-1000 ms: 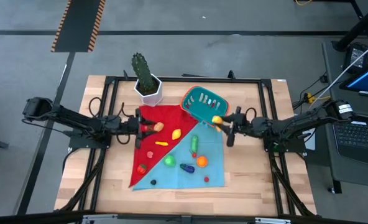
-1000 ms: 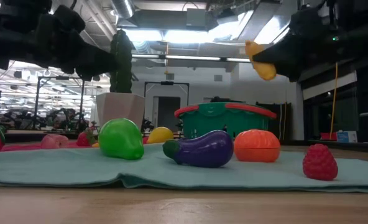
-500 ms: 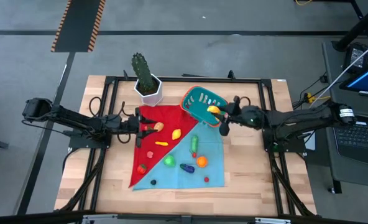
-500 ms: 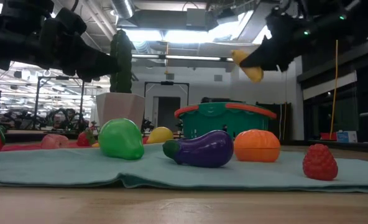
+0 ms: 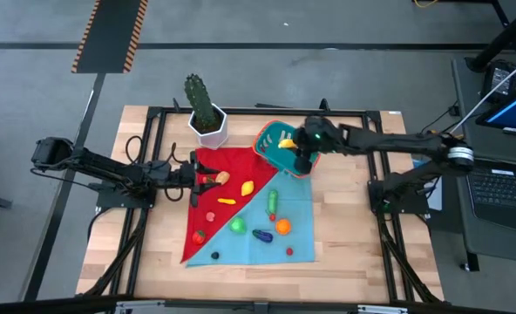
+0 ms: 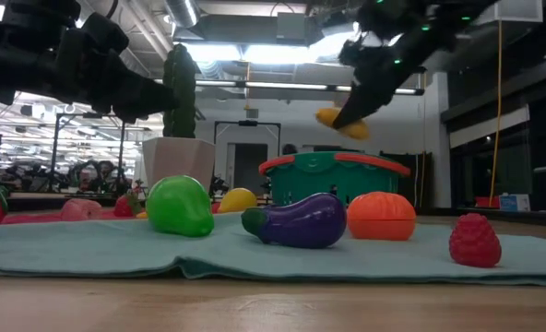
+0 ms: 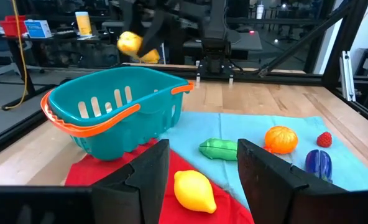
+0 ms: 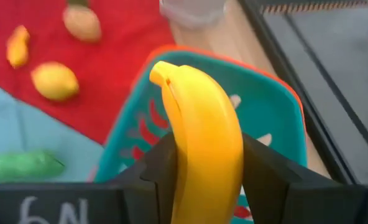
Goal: Pick and placing Produce into tupperware
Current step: Put the yellow banana into the blue basket
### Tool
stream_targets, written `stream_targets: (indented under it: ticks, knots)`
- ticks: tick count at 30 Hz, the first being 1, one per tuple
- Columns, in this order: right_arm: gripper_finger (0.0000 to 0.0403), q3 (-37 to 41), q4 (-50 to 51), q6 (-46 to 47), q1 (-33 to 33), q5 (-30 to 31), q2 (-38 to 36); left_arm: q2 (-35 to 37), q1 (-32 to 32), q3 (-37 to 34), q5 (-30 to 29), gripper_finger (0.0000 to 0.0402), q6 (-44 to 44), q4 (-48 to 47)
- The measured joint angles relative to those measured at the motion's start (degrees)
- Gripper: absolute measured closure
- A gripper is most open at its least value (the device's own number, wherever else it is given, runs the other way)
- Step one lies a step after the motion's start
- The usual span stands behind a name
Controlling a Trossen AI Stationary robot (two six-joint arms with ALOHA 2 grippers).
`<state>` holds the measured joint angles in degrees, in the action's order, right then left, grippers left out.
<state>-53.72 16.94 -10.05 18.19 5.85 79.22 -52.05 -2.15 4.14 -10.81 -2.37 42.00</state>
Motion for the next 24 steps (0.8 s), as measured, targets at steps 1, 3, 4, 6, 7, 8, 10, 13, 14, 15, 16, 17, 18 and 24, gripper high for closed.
stream_targets:
  ticks: [1, 3, 4, 6, 7, 8, 10, 13, 14, 15, 16, 17, 18, 24]
  knots:
    - [0.0258, -1.99, 2.15, -1.02, 0.53, -0.01, 1.64, 0.0, 0.0, 0.0, -0.02, 0.0223, 0.0, -0.04]
    - [0.0258, -5.77, 6.04, -3.6, 1.19, -0.04, 4.72, 0.0, 0.0, 0.0, 0.0, 0.0223, 0.04, -0.03]
    - [0.0258, -7.52, 7.5, -5.06, 1.41, -0.07, 6.21, 0.0, 0.0, 0.0, -0.01, 0.0223, 0.05, -0.04]
    - [0.0258, -10.79, 10.27, -8.08, 1.62, -0.33, 8.97, 0.0, 0.0, 0.0, -0.01, 0.0223, 0.09, -0.03]
    - [0.0258, -12.4, 11.22, -9.44, 1.7, -1.05, 10.33, 0.0, 0.0, 0.0, 0.0, 0.0223, 0.09, -0.05]
    - [0.0258, -13.92, 12.27, -10.51, 1.92, -1.54, 11.66, 0.0, 0.0, 0.0, -0.01, 0.0223, 0.11, -0.08]
    - [0.0258, -16.87, 14.86, -12.37, 2.26, -1.71, 14.19, 0.0, 0.0, 0.0, -0.01, 0.0223, 0.11, -0.26]
    - [0.0258, -20.56, 17.77, -12.72, 3.38, -1.58, 17.55, 0.0, -0.02, 0.0, -0.02, 0.0223, 0.11, -0.46]
    - [0.0258, -21.54, 18.39, -12.72, 3.69, -1.48, 18.54, 0.0, -0.02, 0.0, -0.02, 0.0223, 0.11, -0.49]
    - [0.0258, -22.3, 18.84, -12.72, 3.99, -1.42, 19.38, 0.0, -0.02, 0.0, -0.02, 0.0223, 0.11, -0.52]
    - [0.0258, -22.94, 19.5, -12.7, 4.26, -1.42, 20.21, 0.0, -0.02, 0.0, -0.02, 0.0223, 0.11, -0.58]
    - [0.0258, -23.38, 19.85, -12.68, 4.5, -1.46, 20.95, 0.0, -0.02, 0.0, -0.01, 0.0223, 0.11, -0.7]
    - [0.0258, -23.67, 19.82, -12.67, 4.66, -1.47, 21.61, 0.0, -0.02, 0.0, -0.02, 0.0223, 0.1, -0.87]
    - [0.0258, -23.73, 20.98, -11.38, 5.34, -1.49, 23.66, 0.0, -0.02, 0.0, -0.02, 0.0223, 0.12, -1.44]
